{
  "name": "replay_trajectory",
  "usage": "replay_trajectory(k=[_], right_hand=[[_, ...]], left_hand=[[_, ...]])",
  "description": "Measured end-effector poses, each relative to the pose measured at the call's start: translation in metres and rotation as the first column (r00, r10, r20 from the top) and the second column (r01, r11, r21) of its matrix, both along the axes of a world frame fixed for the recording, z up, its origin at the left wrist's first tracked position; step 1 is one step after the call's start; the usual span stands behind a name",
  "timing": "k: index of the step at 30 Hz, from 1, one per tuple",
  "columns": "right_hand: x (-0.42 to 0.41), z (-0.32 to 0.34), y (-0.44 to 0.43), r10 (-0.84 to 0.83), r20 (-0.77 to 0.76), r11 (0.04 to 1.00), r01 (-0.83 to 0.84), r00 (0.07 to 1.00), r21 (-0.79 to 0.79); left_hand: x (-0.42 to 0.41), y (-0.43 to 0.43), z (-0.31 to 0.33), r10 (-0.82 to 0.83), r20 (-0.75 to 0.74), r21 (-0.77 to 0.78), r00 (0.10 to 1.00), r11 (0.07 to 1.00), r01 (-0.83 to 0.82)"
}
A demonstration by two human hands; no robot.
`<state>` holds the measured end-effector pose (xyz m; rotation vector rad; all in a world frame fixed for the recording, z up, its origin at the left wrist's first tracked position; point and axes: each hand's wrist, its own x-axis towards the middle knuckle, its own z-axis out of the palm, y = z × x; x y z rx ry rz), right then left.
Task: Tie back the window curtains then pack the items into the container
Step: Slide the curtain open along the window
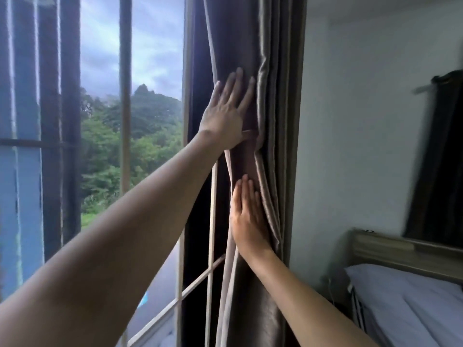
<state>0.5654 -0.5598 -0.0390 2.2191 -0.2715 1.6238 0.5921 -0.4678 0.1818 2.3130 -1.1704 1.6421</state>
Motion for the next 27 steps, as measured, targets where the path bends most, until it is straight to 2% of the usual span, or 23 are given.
replay_trajectory(k=[6, 10, 13, 15, 16, 19, 21, 24, 27], right_hand=[[0.027, 0.003, -0.057, -0.19, -0.013, 0.978, 0.188, 0.982, -0.085], [0.04, 0.005, -0.091, -0.366, -0.019, 0.912, 0.354, 0.93, -0.208], [0.045, 0.007, -0.109, -0.532, -0.066, 0.816, 0.49, 0.844, -0.308], [0.055, 0.005, -0.127, -0.656, -0.065, 0.702, 0.576, 0.752, -0.419], [0.061, 0.004, -0.136, -0.675, -0.076, 0.69, 0.592, 0.734, -0.415], [0.075, 0.008, -0.152, -0.572, -0.132, 0.814, 0.539, 0.81, -0.219], [0.084, 0.006, -0.165, -0.592, -0.081, 0.789, 0.556, 0.801, -0.262], [0.094, 0.004, -0.184, -0.669, -0.036, 0.688, 0.601, 0.742, -0.406], [0.104, 0.005, -0.197, -0.677, -0.08, 0.69, 0.592, 0.732, -0.417]], left_hand=[[0.036, -0.062, 0.0, -0.019, -0.008, -0.004, 1.0, 1.0, 0.019], [0.056, -0.099, -0.001, 0.005, -0.004, 0.007, 1.0, 1.0, -0.005], [0.067, -0.123, -0.002, -0.011, -0.017, 0.016, 1.0, 1.0, 0.011], [0.074, -0.138, -0.002, -0.018, -0.034, 0.026, 0.999, 0.999, 0.018], [0.078, -0.146, -0.001, -0.01, -0.039, 0.028, 0.999, 1.0, 0.011], [0.092, -0.17, -0.002, -0.006, -0.053, 0.038, 0.999, 0.999, 0.008], [0.104, -0.186, -0.007, -0.042, -0.067, 0.04, 0.997, 0.998, 0.045], [0.122, -0.208, -0.013, -0.06, -0.057, 0.027, 0.997, 0.998, 0.062], [0.136, -0.225, -0.012, -0.039, -0.092, 0.05, 0.995, 0.998, 0.044]])
